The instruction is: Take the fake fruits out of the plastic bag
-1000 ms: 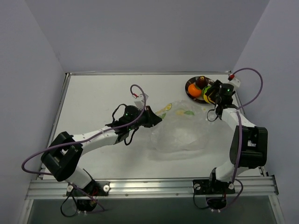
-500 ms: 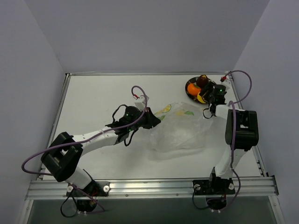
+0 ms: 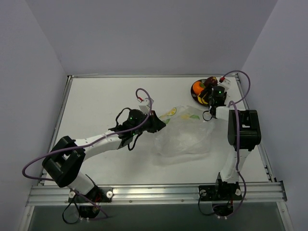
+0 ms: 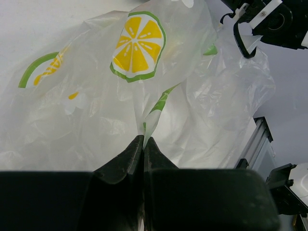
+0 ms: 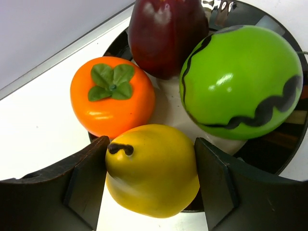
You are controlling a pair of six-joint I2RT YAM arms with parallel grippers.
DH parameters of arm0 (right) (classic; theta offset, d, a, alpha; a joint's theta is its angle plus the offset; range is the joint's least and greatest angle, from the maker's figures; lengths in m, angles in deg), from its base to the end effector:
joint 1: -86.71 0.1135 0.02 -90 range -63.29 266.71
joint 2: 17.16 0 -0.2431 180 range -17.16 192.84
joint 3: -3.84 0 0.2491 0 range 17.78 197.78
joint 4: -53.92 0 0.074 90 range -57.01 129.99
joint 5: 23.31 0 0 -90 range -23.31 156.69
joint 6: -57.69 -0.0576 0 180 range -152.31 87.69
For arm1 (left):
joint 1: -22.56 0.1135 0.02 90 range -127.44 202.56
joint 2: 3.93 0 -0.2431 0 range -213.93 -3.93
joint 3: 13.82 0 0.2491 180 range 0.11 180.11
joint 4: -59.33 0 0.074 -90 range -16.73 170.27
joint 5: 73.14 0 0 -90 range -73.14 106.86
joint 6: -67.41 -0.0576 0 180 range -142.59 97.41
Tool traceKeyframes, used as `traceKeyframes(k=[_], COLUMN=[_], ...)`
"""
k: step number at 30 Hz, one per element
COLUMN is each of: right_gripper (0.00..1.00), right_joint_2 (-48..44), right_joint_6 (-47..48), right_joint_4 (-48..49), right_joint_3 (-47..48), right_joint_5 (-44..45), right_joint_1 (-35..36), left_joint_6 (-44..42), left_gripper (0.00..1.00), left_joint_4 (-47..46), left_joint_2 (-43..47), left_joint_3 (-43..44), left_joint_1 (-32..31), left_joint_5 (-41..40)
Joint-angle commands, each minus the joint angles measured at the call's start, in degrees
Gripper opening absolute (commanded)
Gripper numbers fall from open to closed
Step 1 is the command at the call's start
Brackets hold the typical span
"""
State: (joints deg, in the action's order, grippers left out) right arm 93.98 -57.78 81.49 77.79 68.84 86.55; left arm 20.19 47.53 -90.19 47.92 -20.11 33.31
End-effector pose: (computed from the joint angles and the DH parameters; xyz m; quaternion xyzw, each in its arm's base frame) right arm 0.4358 -0.0034 0.1677 0.1812 0.7421 0.1274 0.6327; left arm 0.2513 -0.2539 0.2242 0.0886 0.7731 -0.5014 0.3782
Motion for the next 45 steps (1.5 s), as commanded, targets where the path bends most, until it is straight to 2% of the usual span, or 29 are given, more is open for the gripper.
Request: traceKeyframes(k=[1,4,6,8,11,14,23,31,37,42,45], right_gripper=[0.47,0.51,0.58,0.72,0.86,0.94,0.96,1.0,1.0,0.98,0.97], right_joint_2=[0.75,1.02,1.1,1.37,0.93,-0.65,-11.71,-31.4,-46.69,-56.26,-60.31], right_joint_6=[0.6,1.48,1.74,1.83,2.71,3.94,4.65,1.39,1.74,2.62,2.27], right_joint_4=[4.2,3.16,2.89,2.72,2.19,2.19,-2.11,-10.2,-20.64,-26.89,-29.8], right_joint_3=[1.87,3.09,3.27,3.53,3.71,3.71,2.31,-7.08,-7.72,-5.43,-5.25], right_joint_5=[3.12,4.35,5.05,4.79,4.44,3.21,2.94,8.65,12.35,8.93,7.52], right_joint_1=[-0.19,1.22,1.48,1.57,1.92,2.36,4.03,5.35,4.56,4.56,4.73], left_joint_6=[-0.6,-0.6,-0.6,-0.51,-0.51,-0.77,-0.6,-0.86,-1.57,-1.39,-2.09], left_gripper=[0.02,0.02,0.02,0.02,0.02,0.02,0.02,0.02,0.02,0.02,0.02], left_joint_4=[-2.12,-2.39,-2.65,-2.83,-2.74,-2.04,-1.95,-1.42,-1.07,-0.37,1.03], left_joint_2=[0.92,0.92,0.83,0.65,1.0,1.36,0.83,-3.2,-12.33,-19.9,-21.23], left_joint_3=[1.23,1.14,1.14,1.14,1.23,1.58,2.37,6.32,16.42,27.92,31.46], left_joint_1=[0.14,0.14,0.05,0.05,0.05,0.05,-0.04,-2.14,-8.38,-13.22,-14.71], left_joint_5=[0.6,0.69,0.69,0.69,0.6,0.16,0.34,0.25,0.34,1.66,1.22])
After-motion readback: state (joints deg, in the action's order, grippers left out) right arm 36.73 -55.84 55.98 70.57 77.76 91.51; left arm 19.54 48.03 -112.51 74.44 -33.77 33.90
